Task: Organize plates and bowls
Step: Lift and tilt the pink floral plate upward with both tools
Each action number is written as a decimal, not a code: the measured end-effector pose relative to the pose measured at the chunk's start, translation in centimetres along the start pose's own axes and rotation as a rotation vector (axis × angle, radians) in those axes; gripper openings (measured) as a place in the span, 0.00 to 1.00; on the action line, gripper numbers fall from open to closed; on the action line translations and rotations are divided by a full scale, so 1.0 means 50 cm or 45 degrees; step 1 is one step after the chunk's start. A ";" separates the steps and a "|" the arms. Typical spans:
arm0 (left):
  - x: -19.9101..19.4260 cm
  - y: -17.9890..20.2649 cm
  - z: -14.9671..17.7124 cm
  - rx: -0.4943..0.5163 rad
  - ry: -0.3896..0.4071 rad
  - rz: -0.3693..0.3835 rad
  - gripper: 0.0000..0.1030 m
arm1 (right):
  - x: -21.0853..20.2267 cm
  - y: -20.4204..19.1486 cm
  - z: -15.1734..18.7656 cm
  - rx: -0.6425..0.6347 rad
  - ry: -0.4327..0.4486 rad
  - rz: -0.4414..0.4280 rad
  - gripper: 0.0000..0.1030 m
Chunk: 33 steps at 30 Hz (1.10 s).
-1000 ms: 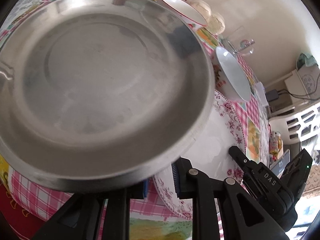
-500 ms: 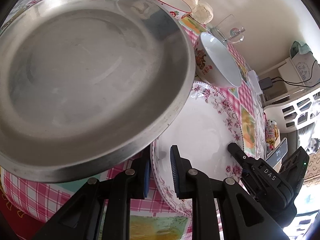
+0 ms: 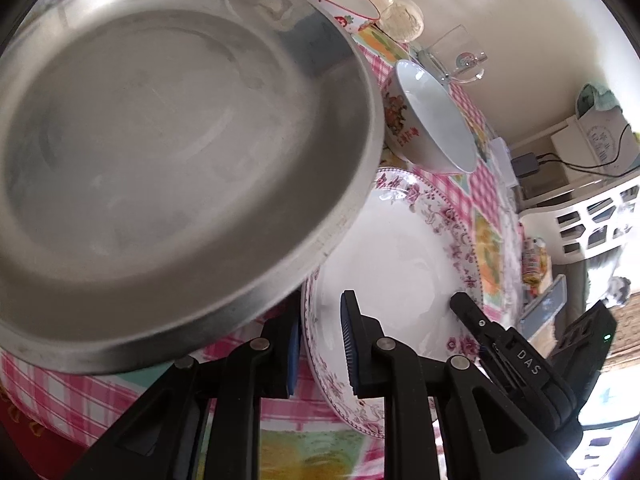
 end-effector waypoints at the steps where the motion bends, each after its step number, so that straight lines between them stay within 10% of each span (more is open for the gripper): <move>1: 0.000 0.004 0.003 0.003 -0.018 0.019 0.19 | -0.005 0.007 0.000 0.019 0.008 -0.007 0.15; 33: -0.145 0.134 0.003 0.249 0.159 0.304 0.20 | -0.187 -0.010 -0.060 0.009 0.368 -0.006 0.15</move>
Point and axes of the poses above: each gripper's, at about its wrist camera, not at the fingertips, and x roughly the way its jaws point, y to its right, z to its underside, the point moved 4 cm from there along x, roughly the way its jaws point, and after that the axes turned 13 degrees about -x, right-handed, at the moved point
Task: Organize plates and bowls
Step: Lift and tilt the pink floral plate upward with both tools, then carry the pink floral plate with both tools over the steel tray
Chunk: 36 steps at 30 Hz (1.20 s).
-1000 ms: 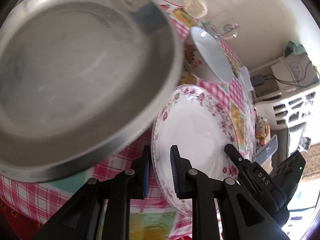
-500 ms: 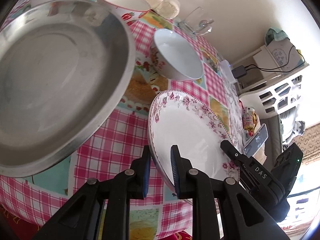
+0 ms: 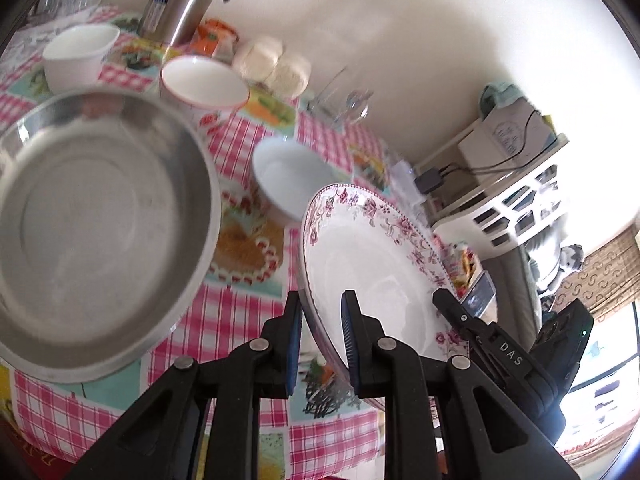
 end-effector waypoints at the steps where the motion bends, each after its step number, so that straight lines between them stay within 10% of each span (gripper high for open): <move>1: -0.008 0.002 -0.005 0.003 0.014 0.010 0.20 | -0.003 -0.008 -0.005 -0.009 0.013 -0.001 0.15; 36: -0.166 -0.209 -0.180 -0.339 0.185 0.049 0.19 | 0.107 -0.293 0.003 -0.172 -0.068 -0.130 0.15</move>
Point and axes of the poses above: each gripper's, at about its wrist camera, not at the fingertips, and x roughly the way its jaws point, y to its right, z to its underside, the point moved 4 cm from there along x, roughly the way its jaws point, and after that the axes turned 13 degrees about -x, right-handed, at the moved point
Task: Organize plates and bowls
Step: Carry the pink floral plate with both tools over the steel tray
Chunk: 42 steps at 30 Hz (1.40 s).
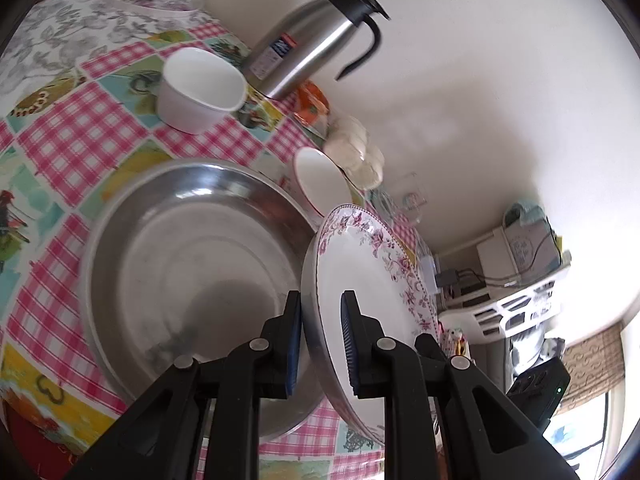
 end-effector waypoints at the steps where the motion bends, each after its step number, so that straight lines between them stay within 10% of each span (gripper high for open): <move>1: -0.005 -0.008 -0.008 -0.010 0.008 -0.005 0.19 | 0.006 -0.009 0.001 -0.002 -0.005 -0.007 0.15; 42: 0.027 -0.179 -0.067 -0.189 -0.044 -0.281 0.19 | 0.177 -0.097 0.081 -0.088 -0.303 0.002 0.14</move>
Point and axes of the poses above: each gripper's, at about its wrist camera, not at the fingertips, and x roughly the way its jaws point, y to its right, z to its underside, the point moved 4 cm from there along x, roughly the way its jaws point, and after that the axes turned 13 degrees about -x, right-handed, at the moved point
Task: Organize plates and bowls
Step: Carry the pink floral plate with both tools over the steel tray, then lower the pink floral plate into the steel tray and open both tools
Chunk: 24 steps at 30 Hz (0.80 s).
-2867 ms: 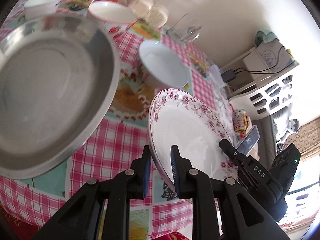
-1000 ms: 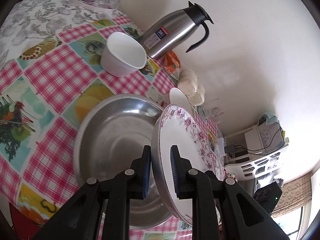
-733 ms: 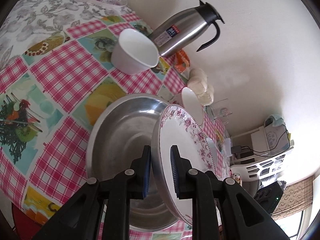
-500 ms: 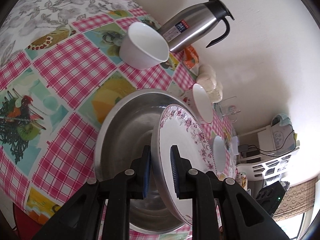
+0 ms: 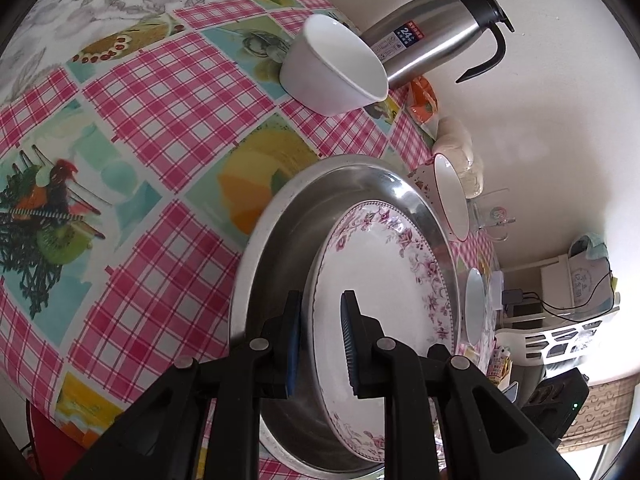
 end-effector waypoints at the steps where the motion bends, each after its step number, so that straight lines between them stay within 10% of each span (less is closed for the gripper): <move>1: -0.001 0.000 0.002 0.005 0.002 -0.003 0.19 | 0.001 -0.001 0.000 -0.009 -0.004 0.008 0.14; 24: 0.004 0.009 0.001 0.032 -0.016 -0.122 0.19 | 0.005 -0.002 -0.001 -0.080 -0.055 0.072 0.12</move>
Point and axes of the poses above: each gripper's, at about its wrist camera, not at the fingertips, and x roughly the way its jaws point, y to its right, z to its underside, the point moved 4 cm from there along x, roughly the way its jaws point, and after that the axes turned 13 degrees about -x, right-handed, at the moved point
